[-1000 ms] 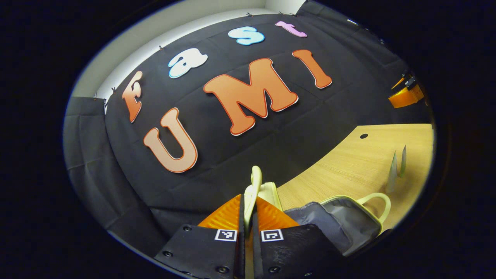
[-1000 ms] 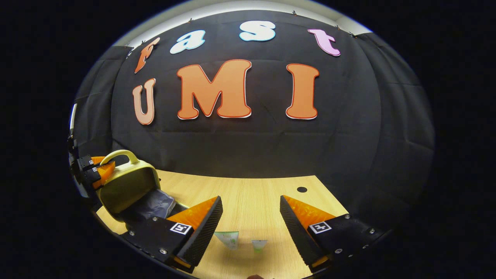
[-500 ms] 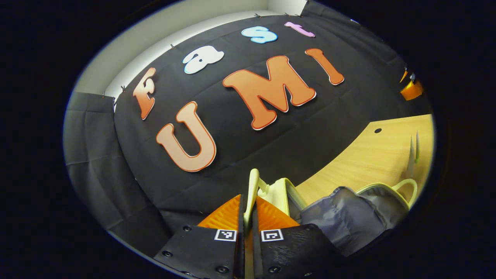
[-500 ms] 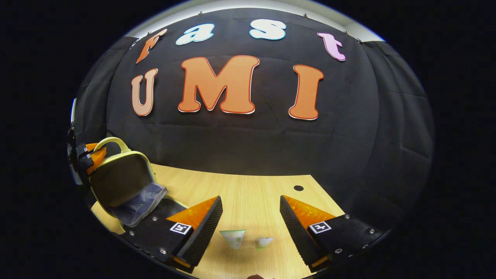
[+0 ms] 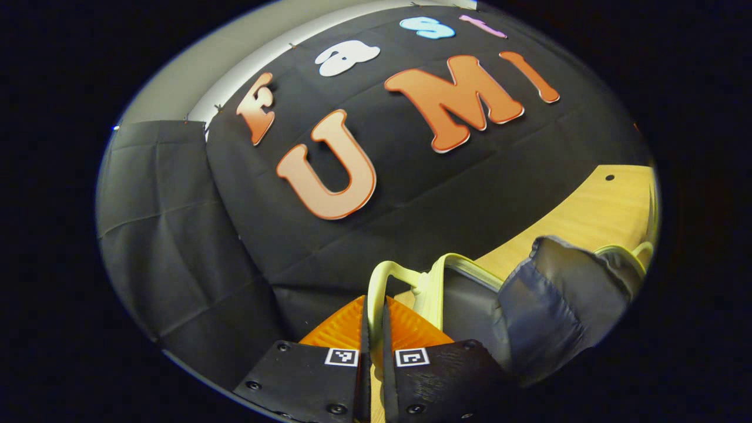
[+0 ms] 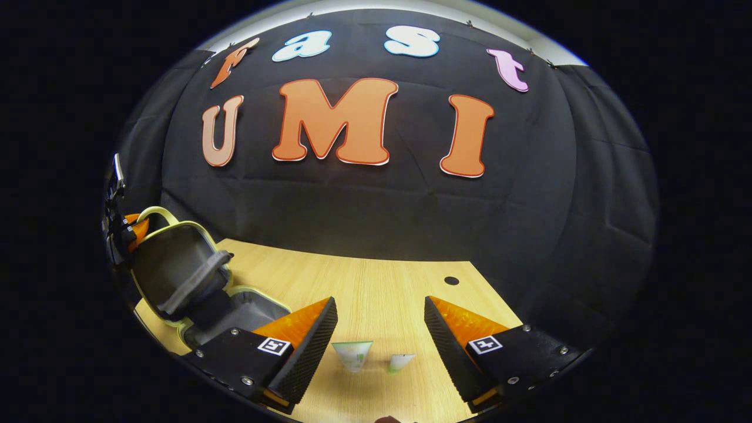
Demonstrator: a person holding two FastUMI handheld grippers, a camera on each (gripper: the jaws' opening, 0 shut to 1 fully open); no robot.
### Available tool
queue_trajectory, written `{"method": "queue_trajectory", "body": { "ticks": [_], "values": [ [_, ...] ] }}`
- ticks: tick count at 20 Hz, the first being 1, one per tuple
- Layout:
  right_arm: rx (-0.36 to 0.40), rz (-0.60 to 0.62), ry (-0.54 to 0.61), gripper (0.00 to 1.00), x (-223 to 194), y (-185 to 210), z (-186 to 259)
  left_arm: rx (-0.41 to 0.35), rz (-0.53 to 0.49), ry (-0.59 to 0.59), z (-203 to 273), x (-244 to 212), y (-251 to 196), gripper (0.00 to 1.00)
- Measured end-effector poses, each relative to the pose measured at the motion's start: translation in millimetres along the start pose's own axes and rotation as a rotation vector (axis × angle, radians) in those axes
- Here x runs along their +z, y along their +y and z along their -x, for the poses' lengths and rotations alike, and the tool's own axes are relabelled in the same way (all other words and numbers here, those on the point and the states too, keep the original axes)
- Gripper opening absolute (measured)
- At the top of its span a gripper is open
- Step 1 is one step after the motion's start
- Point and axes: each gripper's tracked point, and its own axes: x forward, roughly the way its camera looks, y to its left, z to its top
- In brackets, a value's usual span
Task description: First open the suitcase, pack the skin care products into it, and then close the suitcase.
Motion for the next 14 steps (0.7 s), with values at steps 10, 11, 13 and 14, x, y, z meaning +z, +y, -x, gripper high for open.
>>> {"method": "queue_trajectory", "body": {
  "ticks": [10,11,13,14],
  "values": [
    [0.022,0.005,0.046,0.94,-24,-20,-1,0.203,0.051,0.239,0,-78,36,0.16],
    [0.024,0.006,0.044,0.94,-25,-23,0,0.205,0.050,0.218,5,-67,35,0.17],
    [0.030,0.006,0.045,0.94,-28,-28,0,0.171,0.069,0.186,6,-47,25,0.28],
    [0.034,0.005,0.047,0.94,-31,-31,0,0.146,0.082,0.164,7,-35,17,0.39]
  ]
}}
